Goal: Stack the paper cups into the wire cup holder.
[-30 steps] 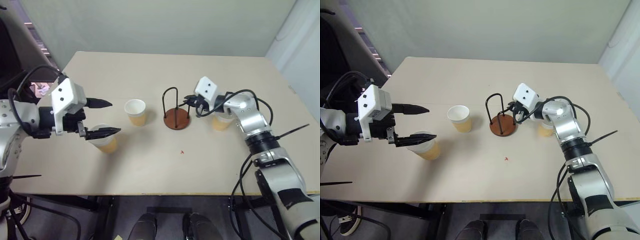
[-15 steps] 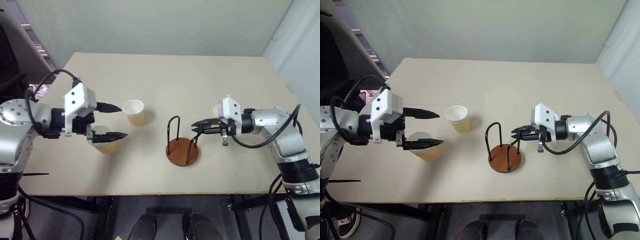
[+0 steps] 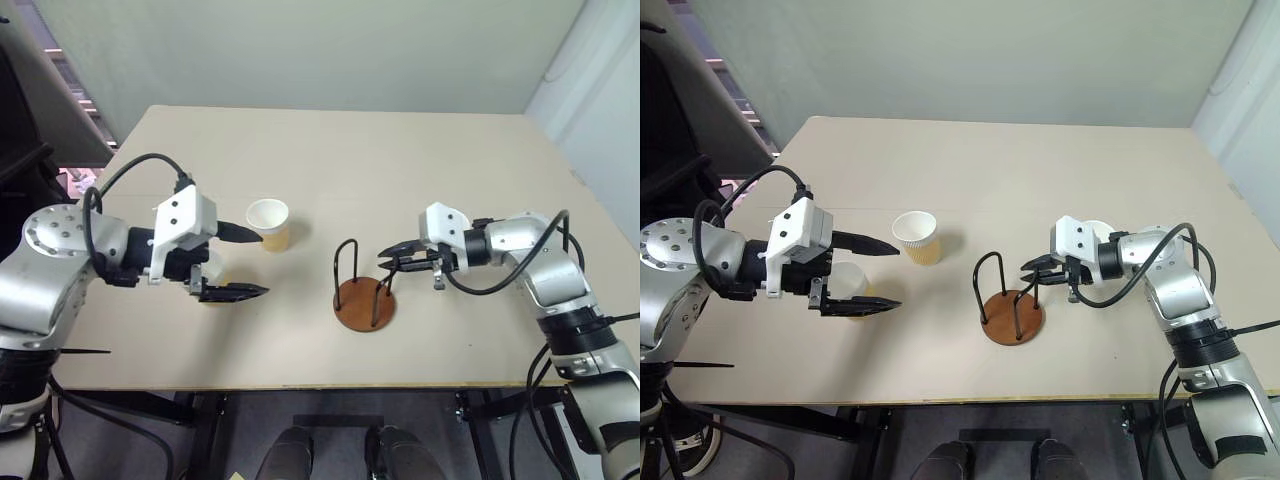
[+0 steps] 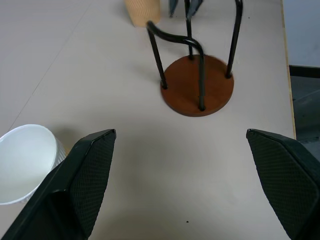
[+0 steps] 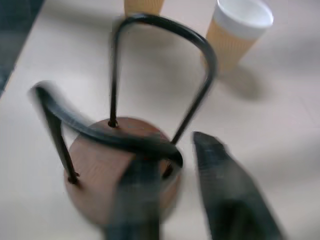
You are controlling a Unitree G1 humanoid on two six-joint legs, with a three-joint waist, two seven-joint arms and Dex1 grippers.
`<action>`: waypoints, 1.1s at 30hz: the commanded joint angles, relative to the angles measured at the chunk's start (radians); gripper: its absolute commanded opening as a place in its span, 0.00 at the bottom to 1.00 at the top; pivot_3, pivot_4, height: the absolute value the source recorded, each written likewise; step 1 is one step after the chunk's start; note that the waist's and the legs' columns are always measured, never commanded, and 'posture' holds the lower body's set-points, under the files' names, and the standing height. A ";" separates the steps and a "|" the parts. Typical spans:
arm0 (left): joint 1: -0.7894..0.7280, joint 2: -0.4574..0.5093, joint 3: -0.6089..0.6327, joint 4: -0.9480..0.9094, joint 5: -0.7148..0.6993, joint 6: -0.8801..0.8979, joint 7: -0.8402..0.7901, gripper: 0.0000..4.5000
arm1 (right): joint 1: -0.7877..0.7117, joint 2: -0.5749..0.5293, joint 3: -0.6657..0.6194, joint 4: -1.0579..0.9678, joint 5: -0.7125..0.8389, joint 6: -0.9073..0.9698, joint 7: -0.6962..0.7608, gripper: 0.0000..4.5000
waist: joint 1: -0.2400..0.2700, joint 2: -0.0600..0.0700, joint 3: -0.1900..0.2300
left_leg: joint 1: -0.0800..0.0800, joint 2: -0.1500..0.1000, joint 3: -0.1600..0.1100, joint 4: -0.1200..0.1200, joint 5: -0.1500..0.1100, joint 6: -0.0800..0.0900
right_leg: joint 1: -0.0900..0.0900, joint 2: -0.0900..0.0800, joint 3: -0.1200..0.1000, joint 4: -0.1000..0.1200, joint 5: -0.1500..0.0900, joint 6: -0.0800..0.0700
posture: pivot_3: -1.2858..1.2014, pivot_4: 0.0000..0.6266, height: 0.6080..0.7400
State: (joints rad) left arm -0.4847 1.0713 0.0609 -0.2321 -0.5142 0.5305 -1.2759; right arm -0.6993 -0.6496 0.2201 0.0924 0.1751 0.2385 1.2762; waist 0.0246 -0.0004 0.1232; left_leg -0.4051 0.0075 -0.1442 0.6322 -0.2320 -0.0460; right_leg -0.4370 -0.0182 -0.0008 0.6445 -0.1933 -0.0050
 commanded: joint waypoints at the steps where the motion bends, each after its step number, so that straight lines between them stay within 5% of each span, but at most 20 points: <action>1: -0.031 -0.005 -0.002 -0.016 0.002 0.003 0.006 1.00 | -0.018 -0.041 -0.015 -0.050 0.002 0.024 0.013 0.52 | 0.000 0.000 0.000 | 0.000 0.000 0.000 0.000 0.000 0.000 | 0.000 0.000 0.000 0.000 0.000 0.000 | 0.52 0.24 1.00; 7: -0.056 -0.013 -0.007 0.014 0.013 -0.011 0.000 1.00 | 0.057 -0.293 -0.133 -0.221 0.061 0.090 0.129 0.99 | 0.015 0.000 0.000 | -0.001 0.000 0.000 0.000 0.000 0.000 | 0.000 0.000 0.000 0.000 0.000 0.000 | 0.52 0.24 1.00; 12: -0.079 -0.042 -0.002 0.032 0.002 -0.012 0.018 1.00 | -0.069 -0.359 -0.146 -0.108 -0.007 0.056 0.067 0.99 | 0.001 0.000 0.000 | 0.000 0.000 0.003 0.000 -0.001 -0.001 | 0.001 0.000 0.003 -0.001 0.000 0.001 | 0.52 0.24 1.00; 17: -0.084 -0.075 -0.024 0.015 0.013 -0.009 0.036 1.00 | -0.164 -0.276 -0.022 0.143 -0.175 -0.093 0.000 0.99 | -0.009 0.000 0.000 | 0.013 0.003 0.004 -0.001 0.000 0.001 | 0.011 0.002 0.004 -0.001 0.000 0.001 | 0.52 0.24 1.00; 26: -0.012 -0.050 0.039 -0.047 -0.010 0.022 0.071 1.00 | -0.224 -0.172 0.054 0.394 -0.281 -0.251 -0.014 0.99 | -0.003 0.002 0.001 | 0.005 0.004 0.005 0.000 -0.002 0.003 | 0.004 0.003 0.003 -0.002 0.000 0.001 | 0.52 0.24 1.00; 29: 0.004 -0.044 0.053 -0.064 -0.018 0.031 0.079 1.00 | -0.241 -0.140 0.072 0.454 -0.308 -0.293 -0.020 0.86 | -0.002 0.002 0.001 | 0.003 0.005 0.005 0.000 -0.003 0.002 | 0.003 0.003 0.003 -0.002 0.000 0.001 | 0.52 0.24 1.00; 33: 0.013 -0.039 0.063 -0.071 -0.021 0.036 0.083 1.00 | -0.257 -0.120 0.072 0.493 -0.324 -0.327 -0.014 0.53 | 0.000 0.002 0.001 | 0.003 0.005 0.006 0.000 -0.003 0.002 | 0.003 0.003 0.003 -0.002 0.000 0.001 | 0.52 0.24 1.00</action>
State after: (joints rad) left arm -0.4721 1.0171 0.0834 -0.2770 -0.5228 0.5658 -1.1960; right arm -0.9203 -0.7591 0.3042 0.5872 -0.1470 -0.0651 1.2649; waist 0.0248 0.0019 0.1246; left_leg -0.4016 0.0123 -0.1387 0.6322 -0.2353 -0.0439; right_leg -0.4343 -0.0150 0.0026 0.6426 -0.1933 -0.0042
